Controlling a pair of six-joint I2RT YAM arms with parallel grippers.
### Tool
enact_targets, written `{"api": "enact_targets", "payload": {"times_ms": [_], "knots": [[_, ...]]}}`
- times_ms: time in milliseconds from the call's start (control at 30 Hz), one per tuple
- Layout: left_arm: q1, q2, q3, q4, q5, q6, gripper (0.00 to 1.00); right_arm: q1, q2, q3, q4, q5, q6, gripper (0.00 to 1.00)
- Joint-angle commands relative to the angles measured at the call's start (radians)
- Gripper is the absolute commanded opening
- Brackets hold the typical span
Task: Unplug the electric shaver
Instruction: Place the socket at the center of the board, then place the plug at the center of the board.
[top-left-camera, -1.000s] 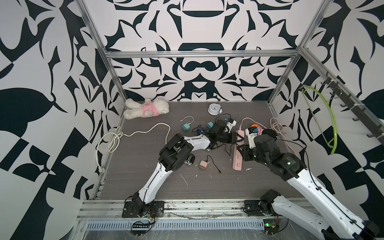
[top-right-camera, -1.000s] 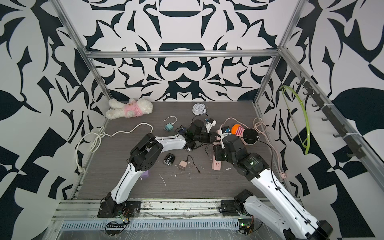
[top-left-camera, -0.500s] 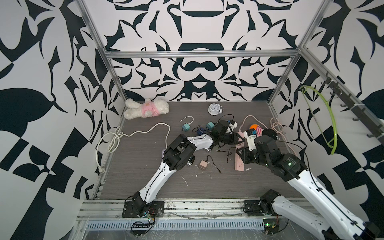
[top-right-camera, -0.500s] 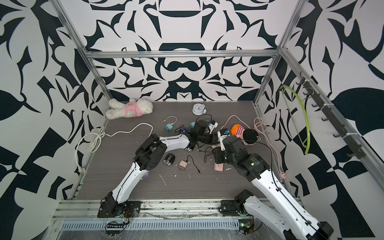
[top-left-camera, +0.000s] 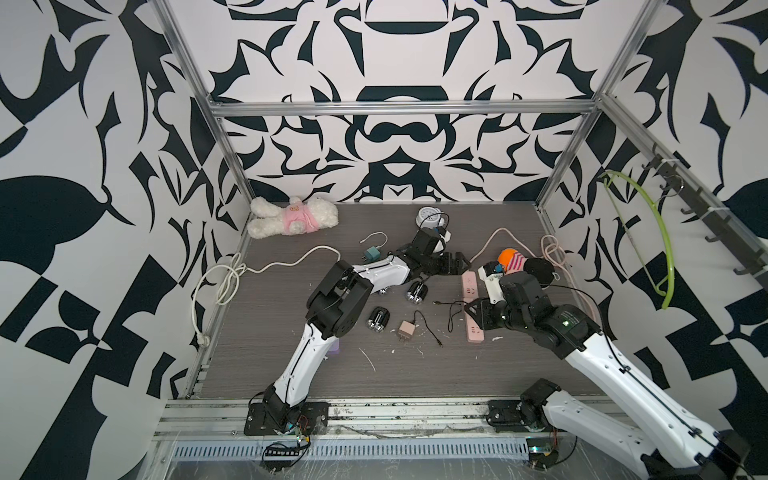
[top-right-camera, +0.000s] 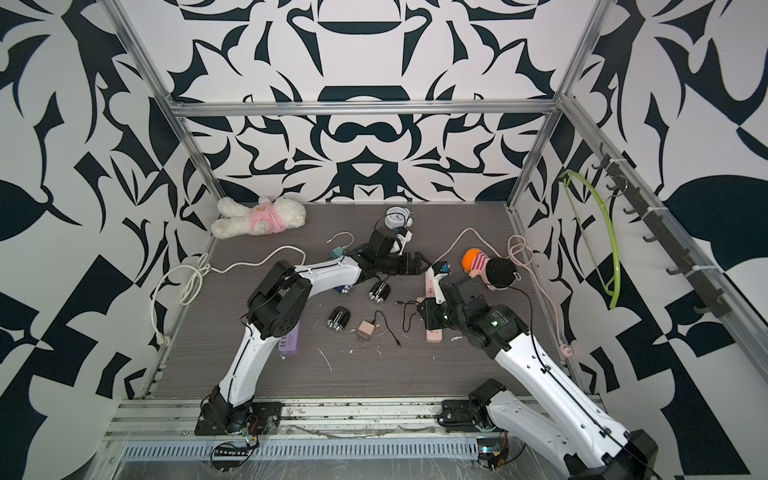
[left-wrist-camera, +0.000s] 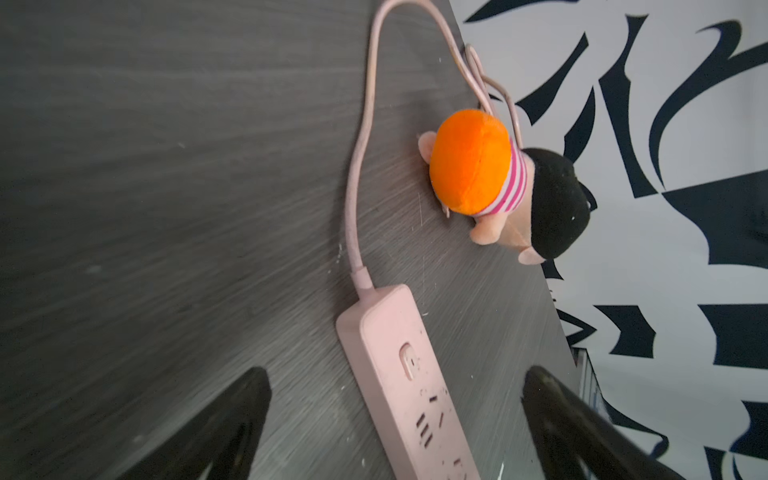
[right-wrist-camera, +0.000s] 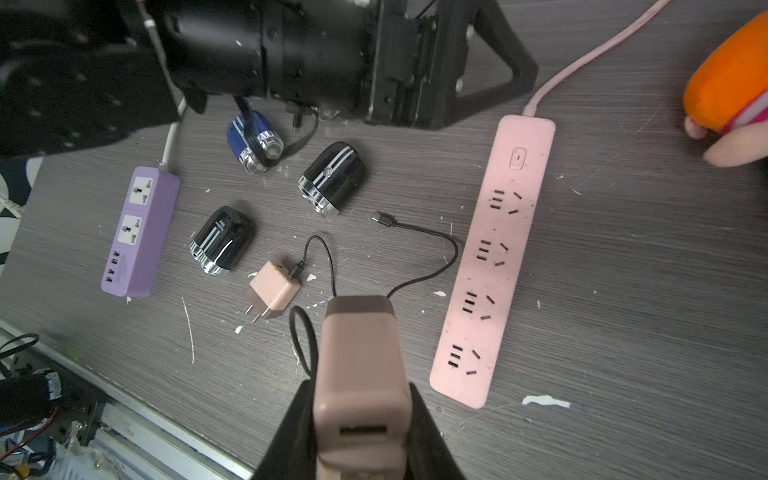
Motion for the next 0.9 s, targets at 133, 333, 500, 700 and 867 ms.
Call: {"api": "enact_targets", "payload": {"times_ms": [133,333,500,700,867], "knots": [[0.064,-0.324,-0.169,-0.246,-0.304,0.172,0.99,0.0,0.131,0.002,0.205,-0.055,0.041,0.0],[0.125,-0.562,-0.374,-0.349,-0.453,0.232,0.99,-0.015,0.327,0.096,0.293,-0.069,0.032,0.0],[0.127,-0.769,-0.587,-0.29,-0.524,0.251,0.99,-0.047,0.479,0.168,0.358,-0.027,0.043,0.0],[0.152,-0.952,-0.767,-0.277,-0.678,0.282,0.99,-0.132,0.697,0.251,0.45,-0.155,0.041,0.0],[0.209,-1.075,-0.858,-0.283,-0.718,0.277,0.99,-0.186,0.825,0.278,0.539,-0.259,0.083,0.0]]}}
